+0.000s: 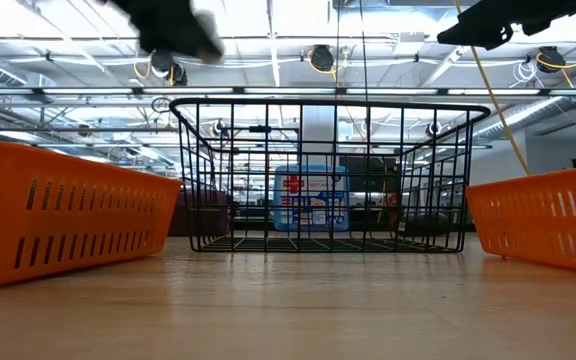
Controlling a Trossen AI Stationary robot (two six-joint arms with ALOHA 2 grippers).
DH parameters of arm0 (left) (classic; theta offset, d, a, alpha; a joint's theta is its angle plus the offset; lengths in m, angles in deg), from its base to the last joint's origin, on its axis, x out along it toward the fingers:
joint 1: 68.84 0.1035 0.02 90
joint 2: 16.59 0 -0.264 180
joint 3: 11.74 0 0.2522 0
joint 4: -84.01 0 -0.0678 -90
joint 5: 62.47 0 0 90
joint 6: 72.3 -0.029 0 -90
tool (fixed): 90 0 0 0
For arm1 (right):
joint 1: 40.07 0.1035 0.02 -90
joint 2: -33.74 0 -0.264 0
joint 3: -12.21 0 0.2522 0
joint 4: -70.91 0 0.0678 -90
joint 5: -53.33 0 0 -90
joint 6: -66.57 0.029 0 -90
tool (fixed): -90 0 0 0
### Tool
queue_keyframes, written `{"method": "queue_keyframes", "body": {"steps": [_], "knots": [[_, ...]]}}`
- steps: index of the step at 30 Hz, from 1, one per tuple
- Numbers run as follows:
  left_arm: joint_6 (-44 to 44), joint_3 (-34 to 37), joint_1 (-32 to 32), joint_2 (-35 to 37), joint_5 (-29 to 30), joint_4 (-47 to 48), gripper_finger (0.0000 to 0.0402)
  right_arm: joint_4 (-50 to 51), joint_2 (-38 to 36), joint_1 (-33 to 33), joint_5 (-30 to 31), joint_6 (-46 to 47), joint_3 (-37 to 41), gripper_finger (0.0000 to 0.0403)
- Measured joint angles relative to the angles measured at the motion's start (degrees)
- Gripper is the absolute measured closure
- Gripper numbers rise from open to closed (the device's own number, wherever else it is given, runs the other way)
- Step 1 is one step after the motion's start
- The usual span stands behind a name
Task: Pick & Place Medicine items
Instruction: Put the top white pill bottle into the right orange basket
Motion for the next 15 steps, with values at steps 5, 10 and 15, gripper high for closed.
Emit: {"method": "queue_keyframes", "body": {"steps": [5,10,15], "knots": [[-9.29,-10.6,2.05,-8.52,-2.28,-1.47,0.0263,-0.08,0.01,0.0,0.0,1.06,0.0,0.0138],[-15.13,-20.58,3.39,-22.46,-14.8,-1.16,0.0263,-0.37,0.52,0.0,0.02,1.53,-0.02,0.0138],[-21.92,-29.63,3.33,-34.78,-22.57,-1.28,0.0263,-6.16,3.17,0.0,-0.02,0.64,-0.02,0.0138]]}}
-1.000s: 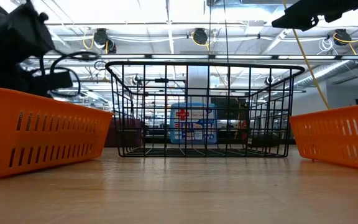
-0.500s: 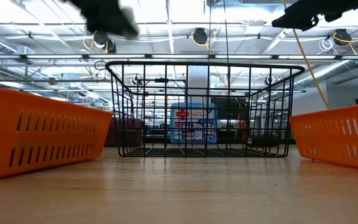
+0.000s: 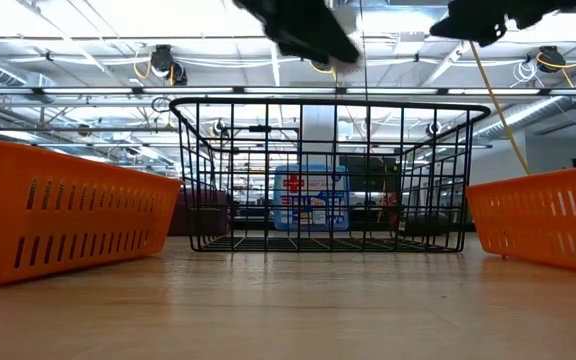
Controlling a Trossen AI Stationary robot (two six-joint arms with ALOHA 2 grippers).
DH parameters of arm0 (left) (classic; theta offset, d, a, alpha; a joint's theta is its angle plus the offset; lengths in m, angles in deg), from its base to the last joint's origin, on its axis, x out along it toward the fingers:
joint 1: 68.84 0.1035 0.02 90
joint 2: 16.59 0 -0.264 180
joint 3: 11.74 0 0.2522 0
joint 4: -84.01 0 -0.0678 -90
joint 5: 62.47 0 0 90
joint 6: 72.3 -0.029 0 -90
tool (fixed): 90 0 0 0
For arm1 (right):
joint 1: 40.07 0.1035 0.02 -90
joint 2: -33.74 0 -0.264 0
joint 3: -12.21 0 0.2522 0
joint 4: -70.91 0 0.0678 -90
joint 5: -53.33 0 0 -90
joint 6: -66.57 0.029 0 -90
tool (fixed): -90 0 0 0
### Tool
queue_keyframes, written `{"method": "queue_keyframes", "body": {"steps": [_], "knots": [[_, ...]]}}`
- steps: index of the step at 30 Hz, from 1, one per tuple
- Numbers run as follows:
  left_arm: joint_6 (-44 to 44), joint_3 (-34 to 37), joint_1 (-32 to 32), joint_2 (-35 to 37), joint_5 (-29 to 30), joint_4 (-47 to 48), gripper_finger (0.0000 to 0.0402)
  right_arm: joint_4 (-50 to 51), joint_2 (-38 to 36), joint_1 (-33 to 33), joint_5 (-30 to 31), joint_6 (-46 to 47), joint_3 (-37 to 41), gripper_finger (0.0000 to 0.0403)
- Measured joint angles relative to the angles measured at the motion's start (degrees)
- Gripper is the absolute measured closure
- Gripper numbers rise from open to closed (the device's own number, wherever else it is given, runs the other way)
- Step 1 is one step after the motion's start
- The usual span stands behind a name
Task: Pick & Place Medicine items
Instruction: Put the top white pill bottle into the right orange basket
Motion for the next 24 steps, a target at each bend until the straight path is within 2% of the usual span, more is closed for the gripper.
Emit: {"method": "queue_keyframes", "body": {"steps": [4,8,15,20,24], "knots": [[-1.66,-4.73,0.43,-5.6,-0.7,0.04,0.0263,-3.61,3.04,0.0,-0.15,-2.17,-1.79,0.0138],[-0.8,-6.41,1.38,-7.68,-1.53,-0.12,0.0263,-3.8,7.91,-0.43,-0.32,-2.11,-4.72,0.0138],[2.02,-6.48,2.36,-7.68,-1.51,-0.12,0.0264,-6.47,18.01,-4.7,-8.38,-1.02,-6.01,0.0138],[2.36,-6.48,2.23,-7.68,-1.68,0.24,0.0264,-10.53,22.25,-8.75,-14.6,-0.26,-6.02,0.0138],[2.88,-6.48,2.25,-7.68,-1.67,0.52,0.0264,-5.38,23.43,-11.9,-18.24,2.33,-9.67,0.0138]]}}
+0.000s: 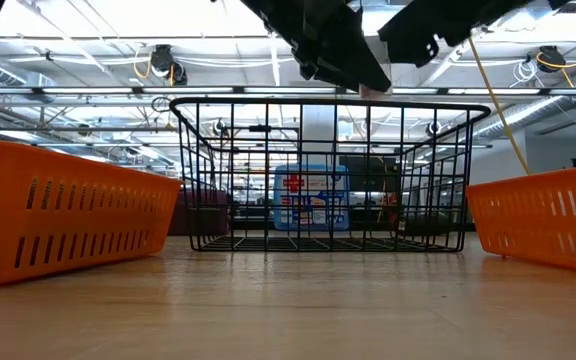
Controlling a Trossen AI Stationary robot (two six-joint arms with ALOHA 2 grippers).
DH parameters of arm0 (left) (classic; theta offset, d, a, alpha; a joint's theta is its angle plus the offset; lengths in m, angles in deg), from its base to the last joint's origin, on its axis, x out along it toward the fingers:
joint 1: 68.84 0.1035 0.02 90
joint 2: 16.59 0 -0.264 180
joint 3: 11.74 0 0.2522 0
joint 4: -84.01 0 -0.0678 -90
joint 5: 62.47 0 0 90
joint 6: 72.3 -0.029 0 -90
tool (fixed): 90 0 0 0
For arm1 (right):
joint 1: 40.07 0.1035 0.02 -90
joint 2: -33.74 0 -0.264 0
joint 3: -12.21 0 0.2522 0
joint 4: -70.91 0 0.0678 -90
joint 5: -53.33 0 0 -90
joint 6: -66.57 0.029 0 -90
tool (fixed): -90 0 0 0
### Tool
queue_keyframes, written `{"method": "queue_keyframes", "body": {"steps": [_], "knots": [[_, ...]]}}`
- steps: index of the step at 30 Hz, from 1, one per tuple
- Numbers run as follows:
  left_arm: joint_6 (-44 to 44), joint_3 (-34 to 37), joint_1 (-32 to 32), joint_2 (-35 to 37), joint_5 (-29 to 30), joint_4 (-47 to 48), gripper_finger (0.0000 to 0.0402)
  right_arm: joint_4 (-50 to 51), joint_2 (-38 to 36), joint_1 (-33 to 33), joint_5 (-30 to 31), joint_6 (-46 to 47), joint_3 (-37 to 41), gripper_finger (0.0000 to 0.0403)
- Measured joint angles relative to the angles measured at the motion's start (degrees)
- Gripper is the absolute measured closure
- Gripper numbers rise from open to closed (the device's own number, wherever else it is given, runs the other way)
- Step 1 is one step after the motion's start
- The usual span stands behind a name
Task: Pick & Place Medicine items
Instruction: Put the top white pill bottle into the right orange basket
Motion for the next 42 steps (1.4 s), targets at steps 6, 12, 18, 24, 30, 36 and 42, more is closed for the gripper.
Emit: {"method": "queue_keyframes", "body": {"steps": [6,12,18,24,30,36,42], "knots": [[0.33,0.0,0.31,0.0,0.03,0.43,0.0264,17.24,3.71,-1.8,-1.93,0.11,-11.96,0.0138],[0.67,0.0,0.5,0.03,0.22,0.48,0.0262,32.13,12.11,-2.19,-2.98,-1.27,-23.21,0.0138],[0.96,0.11,0.48,0.04,0.28,2.04,0.0265,33.9,16.04,-2.16,-2.95,-4.18,-25.35,0.0138],[1.64,0.22,0.5,0.09,0.33,3.24,0.0265,33.44,16.55,-2.6,-2.92,-4.62,-25.35,0.0165],[1.69,0.22,0.48,0.09,0.24,3.21,0.0265,32.72,16.57,-2.96,-2.92,-4.53,-25.3,0.0234],[1.74,0.24,0.36,0.09,0.2,2.95,0.0217,32.83,16.55,-2.99,-2.98,-5.35,-25.3,0.0278],[2.44,0.24,-0.08,2.68,0.15,7.76,0.016,34.98,13.62,-2.54,-2.91,-4.41,-25.17,0.0278]]}}
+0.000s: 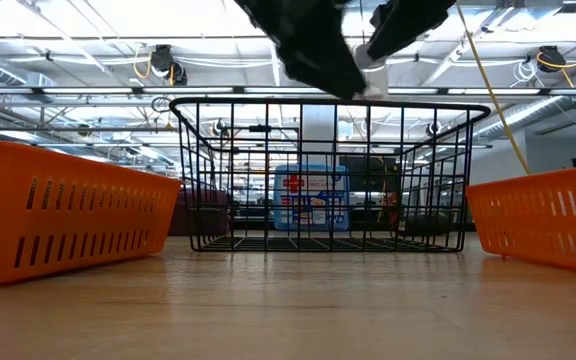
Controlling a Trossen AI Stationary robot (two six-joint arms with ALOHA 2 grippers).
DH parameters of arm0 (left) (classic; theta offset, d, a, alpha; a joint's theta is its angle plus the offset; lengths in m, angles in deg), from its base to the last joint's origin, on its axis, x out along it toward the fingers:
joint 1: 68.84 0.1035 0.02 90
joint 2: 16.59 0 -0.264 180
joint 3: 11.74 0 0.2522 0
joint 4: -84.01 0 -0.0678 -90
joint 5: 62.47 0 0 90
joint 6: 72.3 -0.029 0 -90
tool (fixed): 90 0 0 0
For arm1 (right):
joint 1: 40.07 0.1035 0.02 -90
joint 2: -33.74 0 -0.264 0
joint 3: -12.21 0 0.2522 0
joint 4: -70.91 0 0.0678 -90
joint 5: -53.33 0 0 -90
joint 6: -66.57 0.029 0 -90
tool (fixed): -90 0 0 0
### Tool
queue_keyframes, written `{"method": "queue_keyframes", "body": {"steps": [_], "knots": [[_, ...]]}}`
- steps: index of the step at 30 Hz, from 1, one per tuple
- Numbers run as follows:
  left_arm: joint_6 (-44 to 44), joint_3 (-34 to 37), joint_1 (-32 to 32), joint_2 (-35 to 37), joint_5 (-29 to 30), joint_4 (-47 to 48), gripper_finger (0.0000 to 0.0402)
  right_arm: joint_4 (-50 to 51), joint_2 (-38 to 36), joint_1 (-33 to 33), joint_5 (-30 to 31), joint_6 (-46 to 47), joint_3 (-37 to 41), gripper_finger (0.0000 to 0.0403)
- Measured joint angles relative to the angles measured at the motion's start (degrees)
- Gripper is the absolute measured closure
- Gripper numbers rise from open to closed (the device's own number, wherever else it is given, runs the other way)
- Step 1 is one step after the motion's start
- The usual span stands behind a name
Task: Pick & Place Medicine items
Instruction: Put the top white pill bottle into the right orange basket
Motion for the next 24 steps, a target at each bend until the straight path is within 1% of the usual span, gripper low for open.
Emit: {"method": "queue_keyframes", "body": {"steps": [4,6,12,15,18,24], "knots": [[1.17,0.0,-0.01,2.83,-2.36,3.83,0.0137,3.79,-3.53,1.24,-0.02,3.56,0.03,0.0278],[0.52,0.0,0.08,4.45,-4.14,4.04,0.013,5.2,-5.59,2.42,0.08,5.7,0.78,0.0278],[-3.14,0.42,0.7,9.34,-6.02,3.25,0.0118,4.34,-11.56,8.68,0.51,13.08,7.79,0.0278],[-4.15,3.03,1.67,12.33,-6.11,-1.37,0.0117,3.66,-13.92,12.39,3.4,17.97,11.46,0.0278],[-3.54,8.02,3.53,15.67,-6.11,-8.71,0.0117,2.72,-15.25,16.37,3.56,21.35,14.07,0.0278],[3.26,20.76,7.95,21.89,-6.04,-24.41,0.0117,-1.16,-15.23,23.19,3.34,23.99,18.66,0.0278]]}}
